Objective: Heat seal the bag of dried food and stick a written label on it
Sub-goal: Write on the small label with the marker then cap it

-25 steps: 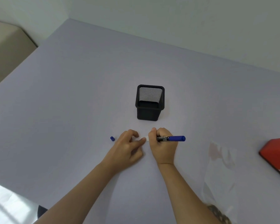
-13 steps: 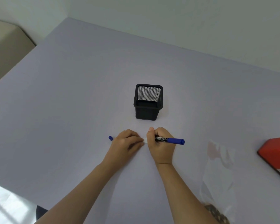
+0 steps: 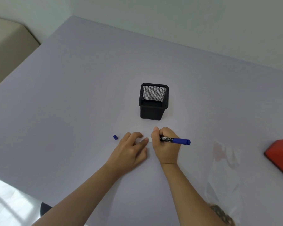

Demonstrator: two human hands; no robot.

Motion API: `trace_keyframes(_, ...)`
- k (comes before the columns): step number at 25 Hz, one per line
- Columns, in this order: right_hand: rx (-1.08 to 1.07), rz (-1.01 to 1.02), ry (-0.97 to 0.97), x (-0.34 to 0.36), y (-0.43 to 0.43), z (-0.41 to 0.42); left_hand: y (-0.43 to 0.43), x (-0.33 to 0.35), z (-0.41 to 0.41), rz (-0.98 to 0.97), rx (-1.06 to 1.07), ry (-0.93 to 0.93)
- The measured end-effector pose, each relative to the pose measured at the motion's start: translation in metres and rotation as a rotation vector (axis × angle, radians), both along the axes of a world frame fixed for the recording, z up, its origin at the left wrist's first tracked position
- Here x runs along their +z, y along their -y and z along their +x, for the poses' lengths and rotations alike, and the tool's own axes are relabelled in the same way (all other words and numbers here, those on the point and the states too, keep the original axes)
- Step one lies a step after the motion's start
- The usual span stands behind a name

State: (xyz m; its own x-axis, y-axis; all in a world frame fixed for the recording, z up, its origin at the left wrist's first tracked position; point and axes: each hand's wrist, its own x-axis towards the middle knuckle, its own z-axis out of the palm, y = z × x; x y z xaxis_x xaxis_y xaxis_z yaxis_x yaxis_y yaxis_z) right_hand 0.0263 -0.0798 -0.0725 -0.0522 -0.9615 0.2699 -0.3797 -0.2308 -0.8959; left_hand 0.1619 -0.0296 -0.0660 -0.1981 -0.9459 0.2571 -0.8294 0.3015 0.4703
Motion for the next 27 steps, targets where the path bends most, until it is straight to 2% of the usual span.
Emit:
trace_keyframes(4, -0.001, -0.008, -0.022, 0.0, 0.0, 0.0, 0.001, 0.0, -0.002, 0.012, -0.016, 0.038)
trace_keyframes(14, -0.064, -0.023, 0.002, 0.003, 0.0, 0.0, 0.014, 0.005, 0.0, 0.129, 0.038, -0.227)
trace_keyframes(18, -0.063, 0.005, 0.034, 0.004, 0.002, 0.0, 0.025, 0.008, -0.003, 0.196, 0.083, -0.219)
trace_keyframes(23, 0.009, 0.057, 0.023, 0.004, 0.003, 0.001, 0.021, 0.006, -0.008, 0.182, 0.185, -0.248)
trace_keyframes(27, 0.027, 0.096, 0.015, 0.003, 0.005, 0.002, 0.019, 0.005, -0.009, 0.141, 0.187, -0.242)
